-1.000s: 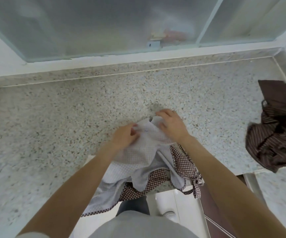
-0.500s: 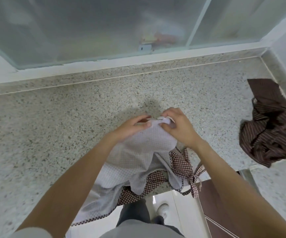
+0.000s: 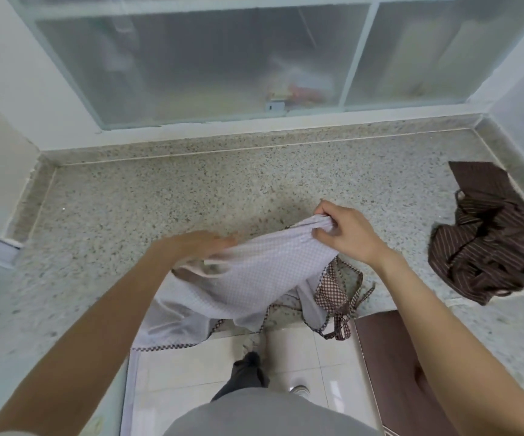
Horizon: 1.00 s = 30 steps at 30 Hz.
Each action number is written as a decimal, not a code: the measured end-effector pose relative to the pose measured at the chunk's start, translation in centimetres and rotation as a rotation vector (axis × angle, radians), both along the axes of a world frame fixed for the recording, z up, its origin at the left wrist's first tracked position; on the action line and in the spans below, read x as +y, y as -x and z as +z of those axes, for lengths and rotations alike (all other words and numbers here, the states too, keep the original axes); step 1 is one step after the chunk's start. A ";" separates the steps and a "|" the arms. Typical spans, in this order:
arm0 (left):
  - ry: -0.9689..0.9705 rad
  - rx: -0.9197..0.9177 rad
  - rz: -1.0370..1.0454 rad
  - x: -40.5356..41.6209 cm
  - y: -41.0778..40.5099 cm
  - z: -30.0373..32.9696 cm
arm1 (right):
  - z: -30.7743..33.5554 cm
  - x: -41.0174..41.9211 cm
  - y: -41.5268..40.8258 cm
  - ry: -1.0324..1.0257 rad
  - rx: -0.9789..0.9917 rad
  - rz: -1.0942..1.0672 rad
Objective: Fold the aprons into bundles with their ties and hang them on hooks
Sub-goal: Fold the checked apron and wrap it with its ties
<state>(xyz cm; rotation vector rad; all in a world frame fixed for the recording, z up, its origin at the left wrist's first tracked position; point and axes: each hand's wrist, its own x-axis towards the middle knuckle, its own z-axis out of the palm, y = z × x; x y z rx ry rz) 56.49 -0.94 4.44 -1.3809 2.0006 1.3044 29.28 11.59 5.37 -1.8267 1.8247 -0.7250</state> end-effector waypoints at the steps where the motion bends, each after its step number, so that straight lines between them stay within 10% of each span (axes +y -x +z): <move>1: 0.028 -0.015 -0.027 0.9 -1.3 0.0 | 0.0 0.9 0.1 0.001 -0.027 -0.010; 10: 0.867 0.333 -0.085 7.4 -7.8 -0.4 | -4.2 4.2 -1.0 0.000 0.177 -0.101; 19: 1.211 0.512 -0.388 9.1 -5.7 2.3 | 2.0 2.4 -11.1 -0.159 -0.286 0.392; 30: 0.863 0.029 -0.231 7.4 -9.9 3.2 | 2.5 0.8 -9.6 -0.104 0.032 0.363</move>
